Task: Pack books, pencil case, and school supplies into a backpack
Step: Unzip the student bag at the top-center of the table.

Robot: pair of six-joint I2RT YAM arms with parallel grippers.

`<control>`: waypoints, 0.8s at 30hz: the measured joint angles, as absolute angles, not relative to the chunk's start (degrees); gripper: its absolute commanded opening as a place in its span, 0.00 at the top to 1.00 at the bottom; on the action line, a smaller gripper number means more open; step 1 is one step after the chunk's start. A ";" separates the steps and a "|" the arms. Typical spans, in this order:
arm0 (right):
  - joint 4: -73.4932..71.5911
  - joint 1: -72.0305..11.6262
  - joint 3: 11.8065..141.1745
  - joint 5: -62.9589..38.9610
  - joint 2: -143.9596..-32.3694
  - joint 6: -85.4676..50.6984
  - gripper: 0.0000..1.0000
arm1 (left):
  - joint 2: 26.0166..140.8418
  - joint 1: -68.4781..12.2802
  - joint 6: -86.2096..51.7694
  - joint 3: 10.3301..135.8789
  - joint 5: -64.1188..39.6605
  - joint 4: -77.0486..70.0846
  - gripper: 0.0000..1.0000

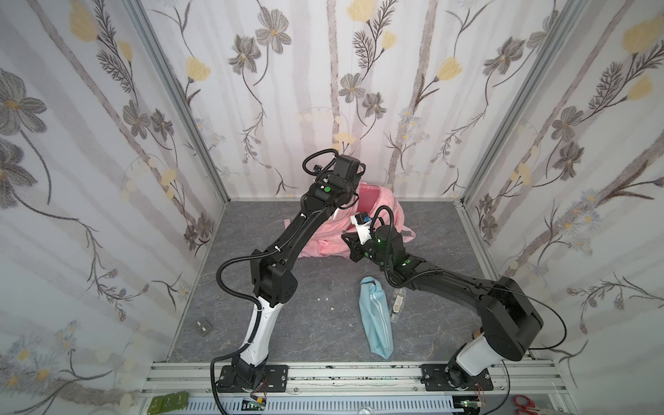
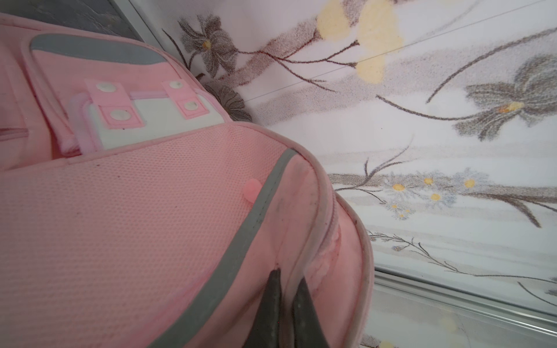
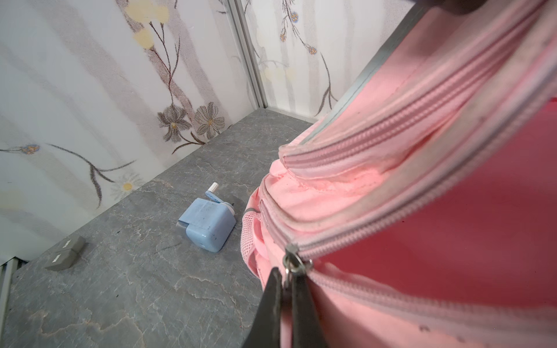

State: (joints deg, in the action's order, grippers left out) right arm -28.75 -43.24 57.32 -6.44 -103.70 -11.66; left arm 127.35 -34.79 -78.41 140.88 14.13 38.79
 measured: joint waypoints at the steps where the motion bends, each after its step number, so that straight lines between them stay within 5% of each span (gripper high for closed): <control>1: -30.22 -43.70 57.30 -5.93 -104.79 -12.36 0.91 | 127.35 -34.92 -78.70 141.08 14.96 39.62 1.00; 15: -41.17 -44.56 54.22 -1.10 -108.27 -26.00 0.80 | 125.82 -35.29 -82.37 139.98 20.03 40.29 1.00; 24: -31.07 -44.21 54.08 -2.66 -100.07 -25.04 0.54 | 118.50 -33.36 -75.35 124.46 14.61 29.91 1.00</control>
State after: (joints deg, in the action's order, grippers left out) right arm -31.07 -44.21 54.08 -2.66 -100.07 -25.04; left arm 118.50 -33.36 -75.35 124.46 14.61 29.91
